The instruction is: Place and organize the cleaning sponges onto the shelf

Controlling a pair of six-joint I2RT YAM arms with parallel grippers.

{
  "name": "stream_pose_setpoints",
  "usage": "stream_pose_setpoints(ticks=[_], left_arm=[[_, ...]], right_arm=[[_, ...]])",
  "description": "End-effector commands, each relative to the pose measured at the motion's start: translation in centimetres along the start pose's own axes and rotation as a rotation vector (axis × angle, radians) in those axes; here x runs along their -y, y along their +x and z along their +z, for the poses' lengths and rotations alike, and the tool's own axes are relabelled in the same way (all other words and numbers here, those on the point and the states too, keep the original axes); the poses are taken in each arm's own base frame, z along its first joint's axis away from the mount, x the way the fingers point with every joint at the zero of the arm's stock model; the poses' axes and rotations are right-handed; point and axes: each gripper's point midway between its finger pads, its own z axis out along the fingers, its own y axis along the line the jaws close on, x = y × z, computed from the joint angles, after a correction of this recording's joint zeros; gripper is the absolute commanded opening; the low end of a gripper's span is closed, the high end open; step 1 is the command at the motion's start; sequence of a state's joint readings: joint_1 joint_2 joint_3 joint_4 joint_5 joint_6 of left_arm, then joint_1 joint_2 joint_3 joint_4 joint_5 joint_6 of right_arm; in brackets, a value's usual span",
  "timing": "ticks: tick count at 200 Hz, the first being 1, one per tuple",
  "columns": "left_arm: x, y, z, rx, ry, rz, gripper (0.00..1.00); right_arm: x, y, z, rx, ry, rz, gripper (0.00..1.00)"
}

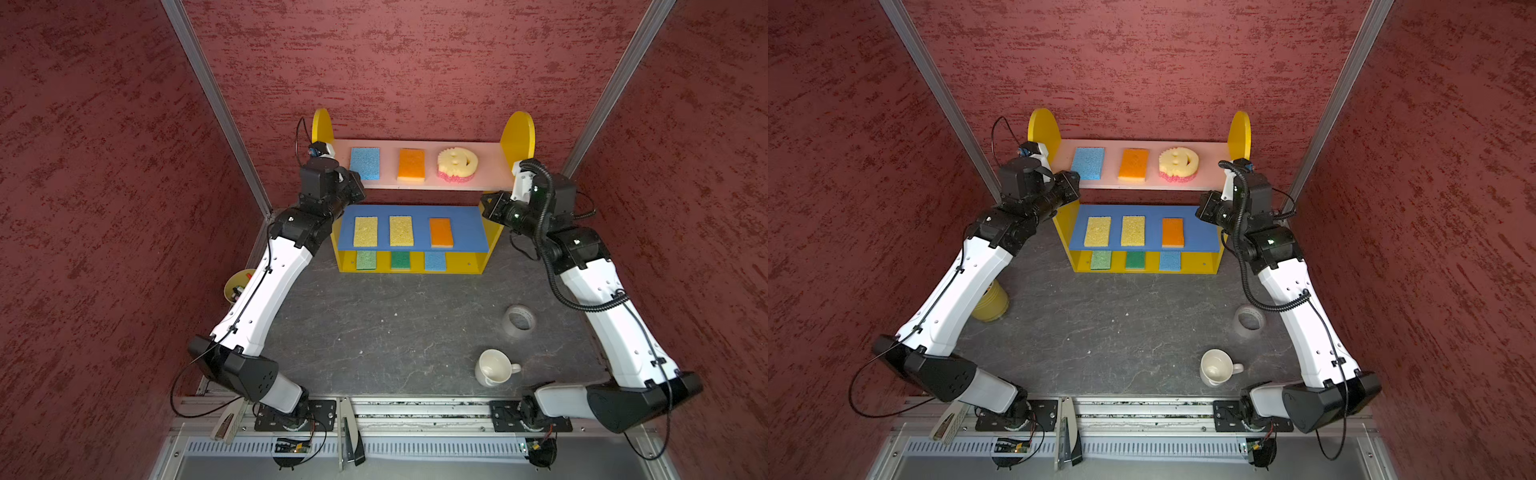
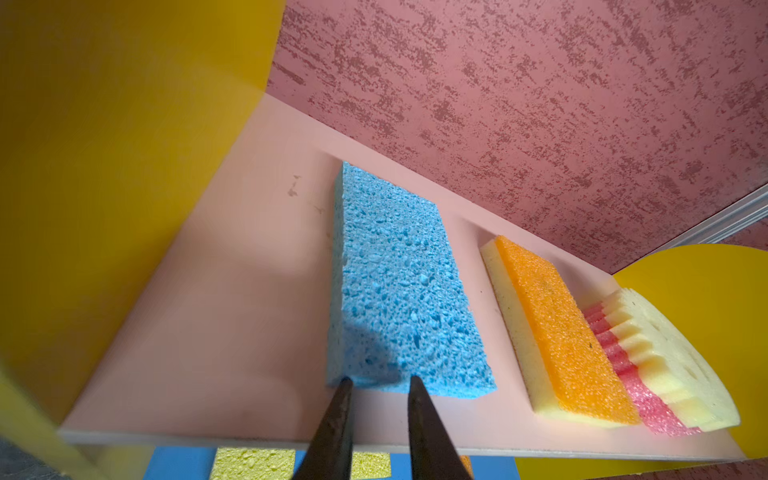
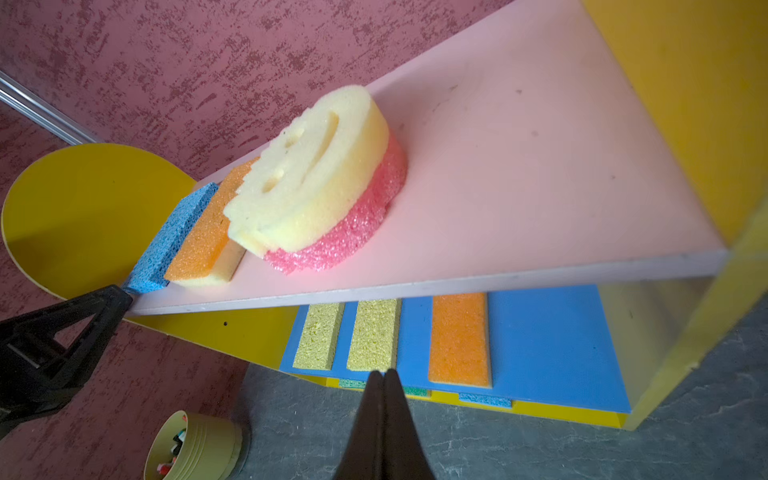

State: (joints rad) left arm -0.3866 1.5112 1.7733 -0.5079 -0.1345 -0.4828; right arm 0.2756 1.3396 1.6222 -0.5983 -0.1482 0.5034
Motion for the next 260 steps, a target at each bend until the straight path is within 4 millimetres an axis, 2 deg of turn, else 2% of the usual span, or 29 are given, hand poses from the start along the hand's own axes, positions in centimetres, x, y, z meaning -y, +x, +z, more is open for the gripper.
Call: stream_pose_setpoints(ticks=[1,32,34,35,36,37,38,39,41,43,61,81,98,116,134,152,166,179,192,208,224,240,252,260], left_arm=[[2.0,-0.3,-2.6,0.021,0.07,-0.002,0.41],[4.4,-0.4,-7.6,0.074,0.157,-0.009,0.74],[4.4,-0.2,-7.9,0.076,0.161,-0.009,0.78],[4.5,-0.2,-8.0,0.076,0.162,-0.008,0.84],[4.5,-0.2,-8.2,0.08,0.165,-0.008,0.87],[4.6,-0.2,-8.5,0.083,0.169,-0.007,0.94],[4.7,-0.2,-8.7,0.086,0.173,-0.006,0.97],[4.7,-0.1,-8.7,0.086,0.173,-0.006,0.99],[4.8,-0.2,-9.2,0.092,0.181,-0.007,1.0],[4.9,-0.1,-9.6,0.095,0.184,-0.006,1.0],[5.0,0.6,-12.7,0.121,0.21,0.01,0.99],[3.6,2.2,-15.1,0.151,0.197,0.057,0.99],[0.3,4.2,-16.1,0.172,0.122,0.104,0.99],[-4.5,6.1,-16.1,0.221,-0.034,0.177,0.99],[-7.9,8.0,-15.0,0.263,-0.127,0.308,0.99],[-10.2,12.9,-12.2,0.211,-0.09,0.535,0.99],[-14.2,13.8,-11.3,0.223,-0.22,0.474,0.99],[-16.6,15.3,-10.2,0.197,-0.24,0.479,0.99],[-19.3,16.6,-9.1,0.173,-0.262,0.453,0.99],[-21.0,18.3,-7.8,0.125,-0.222,0.472,0.99],[-23.8,18.5,-7.4,0.145,-0.281,0.446,0.99],[-25.1,18.5,-6.7,0.169,-0.248,0.403,0.99],[-26.3,19.3,-5.7,0.141,-0.258,0.402,0.99],[-27.0,19.9,-4.9,0.117,-0.257,0.401,1.0]], right_arm=[[-1.4,-0.2,-2.1,0.016,-0.078,-0.029,0.18],[-1.3,1.5,-4.9,0.022,-0.055,-0.079,0.5],[-1.4,1.6,-5.1,0.026,-0.054,-0.083,0.54],[-1.3,1.7,-5.2,0.027,-0.052,-0.085,0.55],[-1.3,1.8,-5.3,0.029,-0.052,-0.087,0.61],[-1.4,1.8,-5.4,0.033,-0.052,-0.091,0.7],[-1.3,1.9,-5.5,0.033,-0.051,-0.093,0.83],[-1.3,2.0,-5.6,0.035,-0.049,-0.094,0.91],[-1.3,2.1,-5.8,0.04,-0.046,-0.097,0.97],[-1.2,2.3,-6.0,0.042,-0.042,-0.099,0.98],[0.3,4.1,-7.0,0.066,0.026,-0.125,0.99],[4.0,6.6,-6.8,0.101,0.144,-0.153,0.99],[8.1,8.7,-6.4,0.168,0.26,-0.175,0.99],[11.9,10.0,-6.4,0.246,0.39,-0.221,0.99],[15.1,11.2,-5.7,0.25,0.516,-0.293,0.99],[18.4,13.0,-4.3,0.228,0.629,-0.335,0.99],[20.9,14.4,-3.6,0.224,0.692,-0.348,0.99],[22.7,15.2,-3.4,0.275,0.731,-0.37,0.99],[23.3,15.6,-3.3,0.343,0.7,-0.401,0.99],[23.6,15.3,-3.8,0.417,0.667,-0.397,0.99],[24.6,15.4,-4.1,0.44,0.642,-0.363,0.99],[26.0,15.5,-4.4,0.474,0.621,-0.319,0.99],[27.2,16.0,-4.2,0.476,0.604,-0.299,0.99],[27.3,15.7,-3.9,0.483,0.588,-0.294,0.99]])
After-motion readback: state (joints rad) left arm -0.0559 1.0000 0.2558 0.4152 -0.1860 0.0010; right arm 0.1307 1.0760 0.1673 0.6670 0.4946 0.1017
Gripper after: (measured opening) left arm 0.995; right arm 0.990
